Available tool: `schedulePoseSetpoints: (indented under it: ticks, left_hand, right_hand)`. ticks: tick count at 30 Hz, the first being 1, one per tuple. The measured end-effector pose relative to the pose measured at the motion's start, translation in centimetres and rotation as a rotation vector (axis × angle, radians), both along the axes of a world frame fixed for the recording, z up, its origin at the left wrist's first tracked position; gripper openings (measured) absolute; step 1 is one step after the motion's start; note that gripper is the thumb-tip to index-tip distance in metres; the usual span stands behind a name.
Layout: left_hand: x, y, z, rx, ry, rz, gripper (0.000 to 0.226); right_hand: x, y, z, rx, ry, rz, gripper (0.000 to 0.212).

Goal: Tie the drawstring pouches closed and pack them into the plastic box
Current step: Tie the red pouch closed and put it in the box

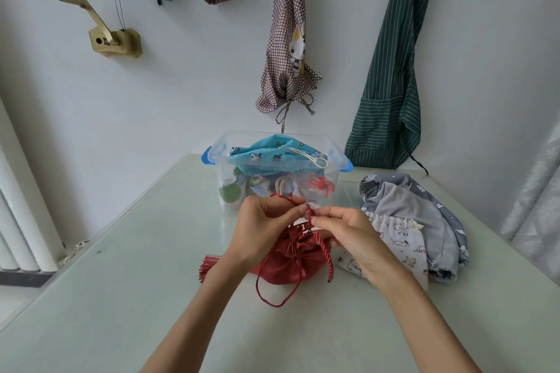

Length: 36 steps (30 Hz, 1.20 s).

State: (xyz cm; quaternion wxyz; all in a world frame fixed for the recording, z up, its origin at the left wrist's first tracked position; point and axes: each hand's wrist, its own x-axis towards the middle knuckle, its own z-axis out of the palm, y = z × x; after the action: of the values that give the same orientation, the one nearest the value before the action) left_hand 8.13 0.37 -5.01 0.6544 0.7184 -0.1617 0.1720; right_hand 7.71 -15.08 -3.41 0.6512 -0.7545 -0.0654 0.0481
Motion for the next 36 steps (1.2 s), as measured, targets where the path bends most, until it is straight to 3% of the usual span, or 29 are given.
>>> schedulePoseSetpoints:
  ticks: [5, 7, 8, 9, 14, 17, 19, 23, 25, 26, 28, 33, 36]
  left_hand:
    - [0.1, -0.6, -0.5, -0.093, 0.057, -0.027, 0.018]
    - [0.1, -0.8, -0.5, -0.107, 0.067, -0.038, 0.020]
    - [0.0, -0.9, -0.4, -0.120, 0.078, -0.045, 0.021]
    - [0.1, -1.0, -0.4, -0.134, 0.091, -0.051, 0.023]
    - [0.2, -0.9, -0.3, -0.182, 0.119, -0.049, 0.022]
    - [0.1, -0.8, -0.1, -0.177, 0.105, -0.046, 0.022]
    - [0.1, -0.6, 0.0, -0.153, 0.078, -0.018, 0.021]
    - [0.1, -0.4, 0.0, -0.117, 0.076, 0.004, 0.021]
    - [-0.1, -0.7, -0.1, -0.114, 0.098, -0.006, 0.026]
    - [-0.2, -0.7, 0.0, -0.119, 0.103, -0.008, 0.026]
    - [-0.2, -0.5, 0.0, -0.124, 0.098, 0.008, 0.023]
    - [-0.2, -0.7, -0.1, -0.110, 0.100, -0.024, 0.028]
    - [-0.4, -1.0, 0.3, -0.129, 0.096, -0.041, 0.026]
  right_hand:
    - [-0.1, -0.1, -1.0, -0.663, -0.651, -0.391, 0.003]
    - [0.2, -0.4, -1.4, -0.680, -0.882, -0.380, 0.007]
    - [0.1, -0.3, -1.4, -0.597, -0.892, -0.351, 0.009]
    - [0.1, -0.1, -1.2, -0.461, -0.814, -0.333, 0.011]
    - [0.9, 0.5, -0.2, 0.455, 0.061, 0.018, 0.017]
    - [0.7, -0.2, -0.1, 0.615, 0.238, 0.214, 0.039]
    - [0.6, -0.3, -0.2, 0.472, 0.173, 0.197, 0.021]
    - [0.9, -1.1, -0.5, -0.613, -0.495, -0.229, 0.008]
    - [0.6, -1.2, -0.4, -0.805, -0.694, -0.318, 0.005]
    - [0.6, -1.4, -0.3, -0.771, -0.690, -0.312, 0.005]
    - [0.6, -1.7, 0.0, -0.579, -0.502, -0.215, 0.011]
    - [0.2, -1.1, 1.1, 0.430, 0.084, 0.154, 0.018]
    - [0.1, -0.5, 1.2, 0.674, 0.257, 0.199, 0.015]
